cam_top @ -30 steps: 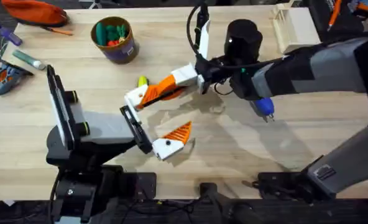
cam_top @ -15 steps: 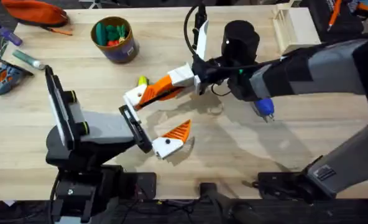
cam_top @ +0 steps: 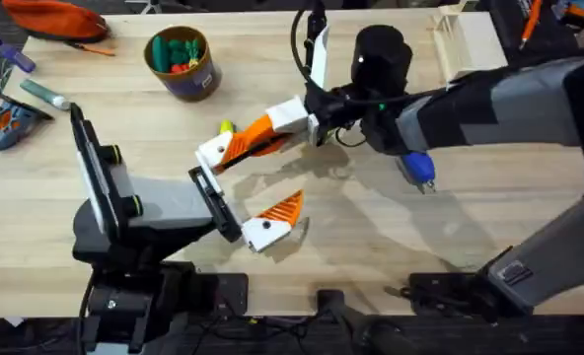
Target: Pick up the gripper from the table and insert it into the empty holder that is missing its gripper. Then pick up a screw, insert it into the mounting hole, and use the screwdriver to tighten it. Finally, clean up the table by picking up the vegetable and placing it into the bucket.
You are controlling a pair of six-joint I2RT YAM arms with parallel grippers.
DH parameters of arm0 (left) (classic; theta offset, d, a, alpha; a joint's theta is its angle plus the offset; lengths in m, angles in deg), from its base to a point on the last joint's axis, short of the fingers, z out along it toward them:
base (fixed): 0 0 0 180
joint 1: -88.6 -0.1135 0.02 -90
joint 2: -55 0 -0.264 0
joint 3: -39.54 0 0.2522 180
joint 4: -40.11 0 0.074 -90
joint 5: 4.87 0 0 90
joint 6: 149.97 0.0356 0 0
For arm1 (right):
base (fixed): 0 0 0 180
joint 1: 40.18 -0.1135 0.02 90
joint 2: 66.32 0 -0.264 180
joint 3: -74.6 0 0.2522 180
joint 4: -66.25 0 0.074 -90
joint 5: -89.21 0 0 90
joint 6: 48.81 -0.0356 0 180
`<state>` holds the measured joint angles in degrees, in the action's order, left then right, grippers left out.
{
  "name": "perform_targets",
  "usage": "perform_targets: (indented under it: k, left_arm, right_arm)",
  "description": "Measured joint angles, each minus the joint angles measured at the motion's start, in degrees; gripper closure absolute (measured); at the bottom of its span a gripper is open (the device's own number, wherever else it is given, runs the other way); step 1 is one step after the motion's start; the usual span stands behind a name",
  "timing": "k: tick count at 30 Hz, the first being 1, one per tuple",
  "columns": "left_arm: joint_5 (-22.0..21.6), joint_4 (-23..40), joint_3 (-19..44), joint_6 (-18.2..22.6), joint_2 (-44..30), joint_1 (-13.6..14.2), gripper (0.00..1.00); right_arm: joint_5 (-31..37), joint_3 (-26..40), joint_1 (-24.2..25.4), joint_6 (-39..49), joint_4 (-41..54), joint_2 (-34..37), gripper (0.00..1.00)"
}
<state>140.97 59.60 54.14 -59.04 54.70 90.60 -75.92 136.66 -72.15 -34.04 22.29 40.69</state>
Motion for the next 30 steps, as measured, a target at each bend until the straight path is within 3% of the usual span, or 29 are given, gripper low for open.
perform_targets:
  k: [30]
  left_arm:
    - [0.0, 0.0, 0.0, -0.1, 0.0, 0.0, 0.014]
  right_arm:
    - [-2.1, 1.7, 0.0, 3.7, 2.9, 1.3, 0.993]
